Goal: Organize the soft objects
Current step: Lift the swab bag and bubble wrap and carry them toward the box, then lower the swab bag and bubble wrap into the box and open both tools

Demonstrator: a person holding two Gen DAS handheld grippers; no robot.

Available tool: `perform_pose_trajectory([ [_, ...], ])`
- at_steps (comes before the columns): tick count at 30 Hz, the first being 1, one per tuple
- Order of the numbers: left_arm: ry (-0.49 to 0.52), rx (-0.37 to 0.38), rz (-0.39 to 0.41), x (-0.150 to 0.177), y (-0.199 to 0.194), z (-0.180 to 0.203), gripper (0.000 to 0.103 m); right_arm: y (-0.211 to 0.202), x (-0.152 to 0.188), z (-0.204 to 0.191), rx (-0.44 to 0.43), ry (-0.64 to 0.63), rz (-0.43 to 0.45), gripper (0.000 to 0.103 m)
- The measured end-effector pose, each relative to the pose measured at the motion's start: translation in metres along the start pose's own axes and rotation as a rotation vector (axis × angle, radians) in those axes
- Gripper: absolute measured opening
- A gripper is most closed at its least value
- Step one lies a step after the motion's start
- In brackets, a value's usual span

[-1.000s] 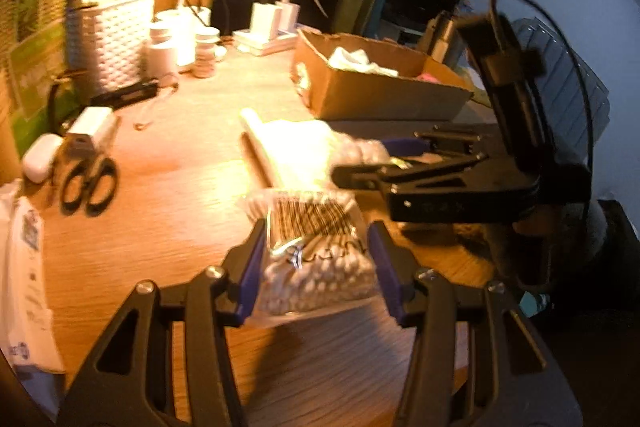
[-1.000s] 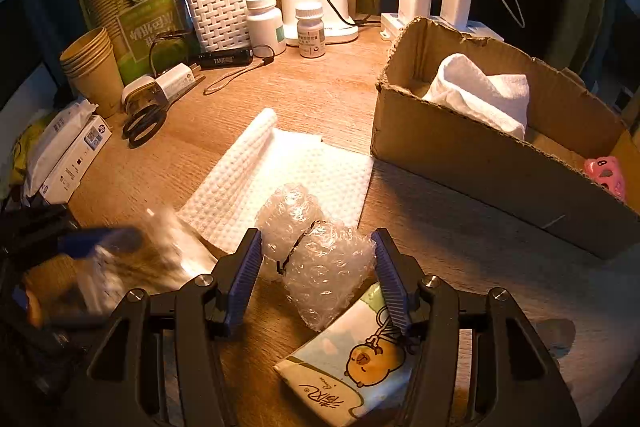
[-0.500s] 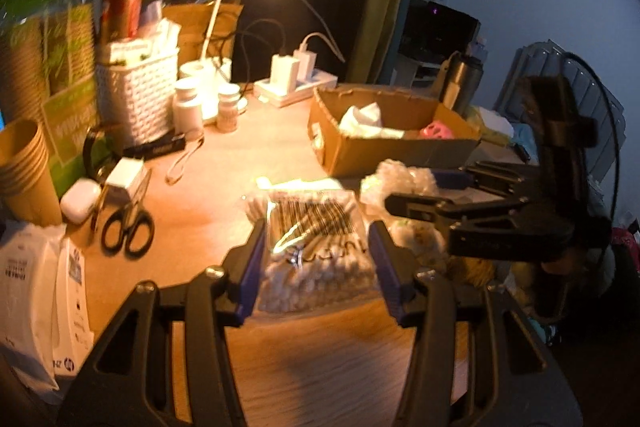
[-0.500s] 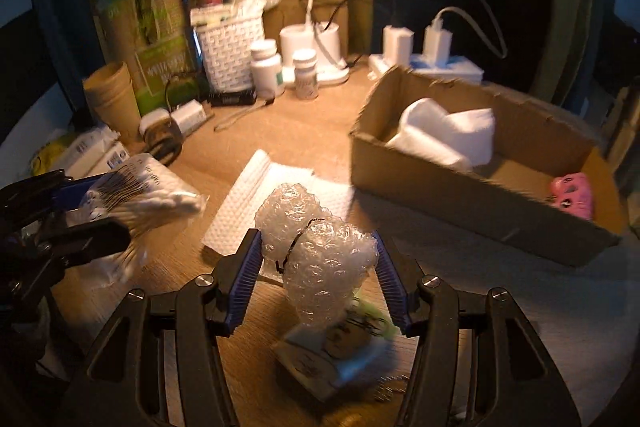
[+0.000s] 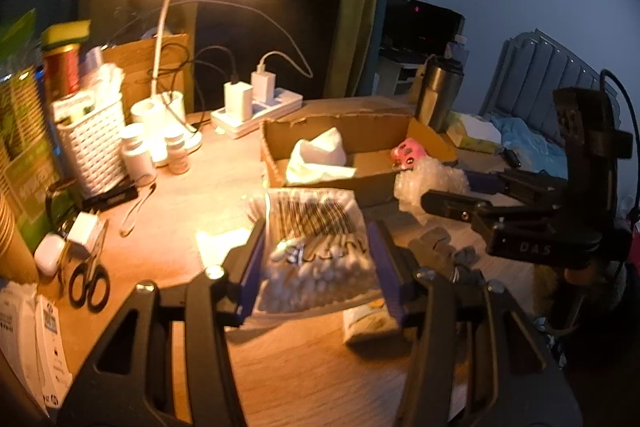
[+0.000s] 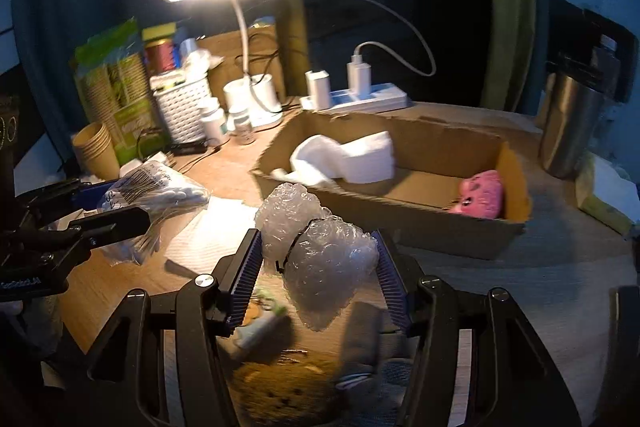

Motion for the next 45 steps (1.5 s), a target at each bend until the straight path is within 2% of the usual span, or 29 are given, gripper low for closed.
perform_pose_trajectory([
  [17,0.077,0.000,-0.015,-0.040,0.070,0.043,0.051,-0.010,-0.023,0.083,0.036,0.094,0.069,0.059],
  [30,0.086,-0.002,-0.059,-0.047,0.130,0.055,0.052,0.009,-0.027,0.125,0.050,0.142,0.063,0.059],
  [37,0.079,0.002,-0.107,-0.042,0.162,0.057,0.053,0.020,-0.030,0.143,0.061,0.159,0.052,0.059],
  [42,0.076,0.007,-0.145,-0.035,0.176,0.056,0.055,0.031,-0.034,0.148,0.059,0.166,0.046,0.059],
  [45,0.076,0.023,-0.148,-0.033,0.178,0.057,0.070,0.040,-0.036,0.146,0.049,0.165,0.036,0.059],
])
Point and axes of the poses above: each gripper's, at about its wrist camera, not at the fingertips, and y roughly the way its jaws point, z to its right, x to its underside, the point moved 10 cm from there along y, roughly the way its jaws point, and after that the axes turned 6 degrees about z, right-handed, at the moved point
